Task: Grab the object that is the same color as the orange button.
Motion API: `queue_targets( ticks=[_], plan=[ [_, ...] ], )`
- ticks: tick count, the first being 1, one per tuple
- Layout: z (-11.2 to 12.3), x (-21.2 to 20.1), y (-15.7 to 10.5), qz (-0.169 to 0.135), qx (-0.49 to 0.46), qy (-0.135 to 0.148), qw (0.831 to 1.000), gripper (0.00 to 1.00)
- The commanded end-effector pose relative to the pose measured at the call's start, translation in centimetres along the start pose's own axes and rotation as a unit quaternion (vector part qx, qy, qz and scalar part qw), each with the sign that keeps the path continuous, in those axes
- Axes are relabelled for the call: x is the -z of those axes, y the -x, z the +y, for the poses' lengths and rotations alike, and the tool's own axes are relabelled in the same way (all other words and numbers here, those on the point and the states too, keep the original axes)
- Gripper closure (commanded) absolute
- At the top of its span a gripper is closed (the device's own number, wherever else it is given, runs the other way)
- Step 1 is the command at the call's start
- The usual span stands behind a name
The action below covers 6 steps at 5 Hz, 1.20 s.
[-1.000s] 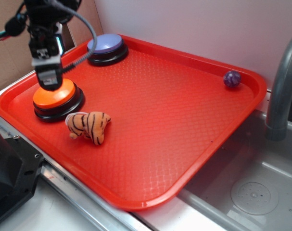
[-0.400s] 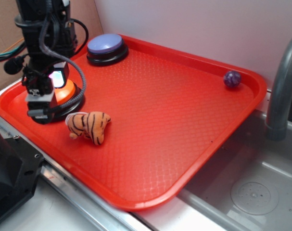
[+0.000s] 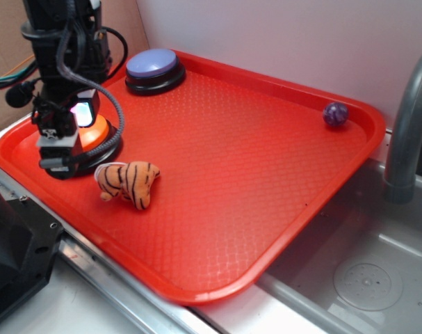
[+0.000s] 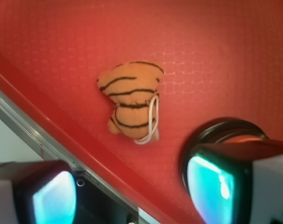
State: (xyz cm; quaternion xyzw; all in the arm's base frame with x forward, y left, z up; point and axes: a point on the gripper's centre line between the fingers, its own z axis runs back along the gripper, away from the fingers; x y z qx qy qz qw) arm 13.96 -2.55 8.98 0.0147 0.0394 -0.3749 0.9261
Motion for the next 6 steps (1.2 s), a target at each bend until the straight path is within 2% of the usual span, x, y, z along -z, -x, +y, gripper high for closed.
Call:
queue_targets(
  ticks=[1,2,3,4,5,6],
  plan=[
    [-0.1,4.8,-2.6,-0.024,0.003,-0.024,0.999,0.0],
    [-0.6,6.5,-3.4,-0.005,0.013,-0.018,1.0,0.0],
    [-1.1,7.9,-3.2,0.008,0.007,-0.01,1.0,1.0],
    [-1.4,6.1,-2.9,0.0,0.014,-0.004,1.0,1.0],
    [-1.5,1.3,-2.0,-0.008,-0.017,0.01,1.0,1.0],
    [-1.3,-3.5,0.4,-0.033,-0.098,0.008,0.995,1.0]
  ],
)
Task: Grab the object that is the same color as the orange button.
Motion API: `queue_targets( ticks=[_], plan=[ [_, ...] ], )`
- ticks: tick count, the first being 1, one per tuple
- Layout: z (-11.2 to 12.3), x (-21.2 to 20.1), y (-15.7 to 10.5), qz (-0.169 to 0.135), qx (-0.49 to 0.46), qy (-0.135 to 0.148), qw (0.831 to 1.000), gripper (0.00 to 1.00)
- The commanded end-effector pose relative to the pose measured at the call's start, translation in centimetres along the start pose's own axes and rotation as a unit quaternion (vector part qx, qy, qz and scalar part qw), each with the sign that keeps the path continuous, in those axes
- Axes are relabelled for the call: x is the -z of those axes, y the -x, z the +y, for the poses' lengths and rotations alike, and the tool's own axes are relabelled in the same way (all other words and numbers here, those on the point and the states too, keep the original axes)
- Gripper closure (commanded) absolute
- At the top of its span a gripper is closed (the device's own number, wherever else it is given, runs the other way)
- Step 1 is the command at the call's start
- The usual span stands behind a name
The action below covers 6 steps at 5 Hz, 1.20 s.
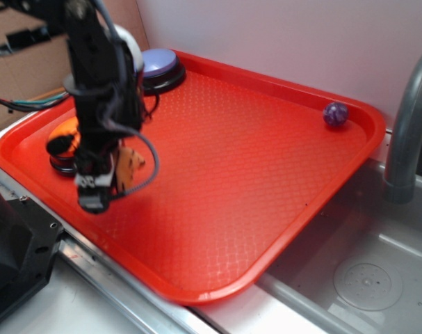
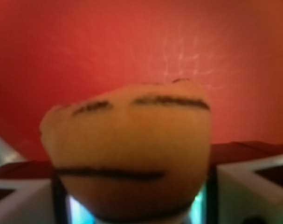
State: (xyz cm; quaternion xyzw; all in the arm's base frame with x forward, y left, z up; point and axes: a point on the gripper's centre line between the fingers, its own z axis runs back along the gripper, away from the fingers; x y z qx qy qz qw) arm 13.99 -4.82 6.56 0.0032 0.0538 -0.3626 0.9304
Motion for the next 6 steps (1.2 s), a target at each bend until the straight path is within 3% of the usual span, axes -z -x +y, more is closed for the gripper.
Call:
queue_targets(
  ticks=[1,2,4,5,6],
  plan=[
    [1.4,-10.5,5.2,-0.052,-0.176,0.006,0.983,1.0],
    [3.5,-11.9,5.7,-0.041,-0.25,0.012,0.967,1.0],
    [6.2,-12.2,2.0,-0.027,-0.324,0.004,0.946,1.0],
    [6.1,-11.6,1.4,-0.045,-0.326,0.024,0.944,1.0],
    [5.8,-11.2,1.7,-0.037,-0.329,0.027,0.943,1.0]
  ],
)
